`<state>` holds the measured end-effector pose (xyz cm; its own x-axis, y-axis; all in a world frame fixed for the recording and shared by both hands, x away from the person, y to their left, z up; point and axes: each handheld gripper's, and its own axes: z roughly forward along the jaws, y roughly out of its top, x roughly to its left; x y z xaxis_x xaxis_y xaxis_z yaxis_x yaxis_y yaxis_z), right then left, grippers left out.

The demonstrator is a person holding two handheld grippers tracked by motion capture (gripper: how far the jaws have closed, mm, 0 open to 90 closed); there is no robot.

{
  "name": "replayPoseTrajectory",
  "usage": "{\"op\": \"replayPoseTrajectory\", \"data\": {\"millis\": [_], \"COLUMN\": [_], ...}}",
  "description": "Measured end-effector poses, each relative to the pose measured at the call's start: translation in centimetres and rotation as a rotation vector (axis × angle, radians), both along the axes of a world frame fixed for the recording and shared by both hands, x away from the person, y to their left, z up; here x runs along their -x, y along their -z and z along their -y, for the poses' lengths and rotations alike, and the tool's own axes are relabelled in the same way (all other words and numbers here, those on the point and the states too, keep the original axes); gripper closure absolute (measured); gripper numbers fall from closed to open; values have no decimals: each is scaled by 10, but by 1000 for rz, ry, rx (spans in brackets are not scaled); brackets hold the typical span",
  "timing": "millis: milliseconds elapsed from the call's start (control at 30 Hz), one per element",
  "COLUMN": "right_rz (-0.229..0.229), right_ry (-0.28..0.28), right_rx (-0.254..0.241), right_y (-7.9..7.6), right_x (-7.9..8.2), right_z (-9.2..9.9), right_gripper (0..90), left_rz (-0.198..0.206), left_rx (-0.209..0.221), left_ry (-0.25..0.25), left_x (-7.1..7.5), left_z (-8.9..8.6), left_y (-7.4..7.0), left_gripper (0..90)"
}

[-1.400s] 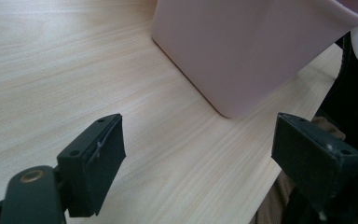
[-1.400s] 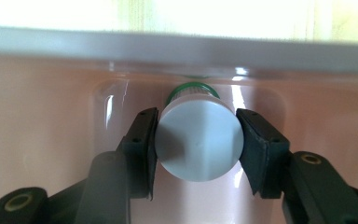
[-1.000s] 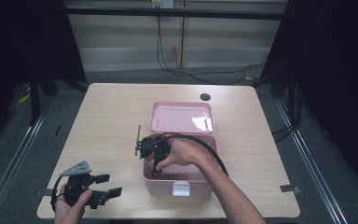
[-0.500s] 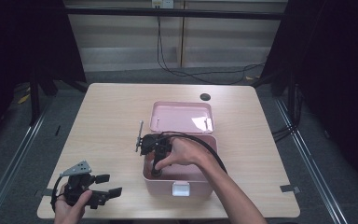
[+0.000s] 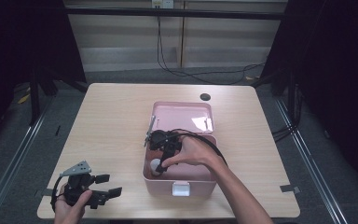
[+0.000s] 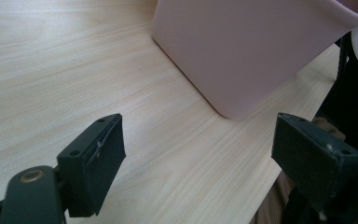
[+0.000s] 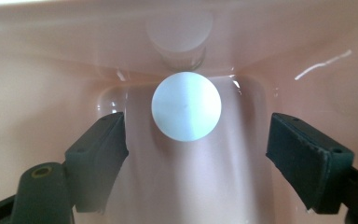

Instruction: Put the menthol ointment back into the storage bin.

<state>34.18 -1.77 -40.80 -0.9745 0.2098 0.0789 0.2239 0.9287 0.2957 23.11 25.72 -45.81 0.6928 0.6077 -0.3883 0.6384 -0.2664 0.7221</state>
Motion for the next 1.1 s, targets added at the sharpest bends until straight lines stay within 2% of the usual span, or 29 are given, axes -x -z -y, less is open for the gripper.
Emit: {"op": "replayPoseTrajectory", "data": {"millis": [100,200,300,400,533,767,867,1100], "right_rz": [2,11,15,4,9,39,65,133], "right_ry": [22,29,47,88,115,161,178,259], "right_rx": [-41,-44,-71,-78,-127,-185,-238,-313], "right_y": [-6,-9,-12,-15,-20,-28,-30,-31], "right_x": [2,4,6,6,9,16,20,30], "right_z": [9,14,22,32,47,67,77,99], "right_gripper": [211,211,226,223,226,235,250,223], "left_rz": [0,-1,0,0,1,0,1,2], "left_rx": [-4,0,-4,-4,-6,-9,-4,-5], "left_ry": [1,0,0,-2,-5,-3,-4,-6], "left_x": [0,0,0,0,0,0,0,0], "left_z": [0,0,0,0,0,0,0,0], "left_y": [0,0,0,0,0,0,0,0], "left_gripper": [169,170,170,169,170,170,169,170]}}
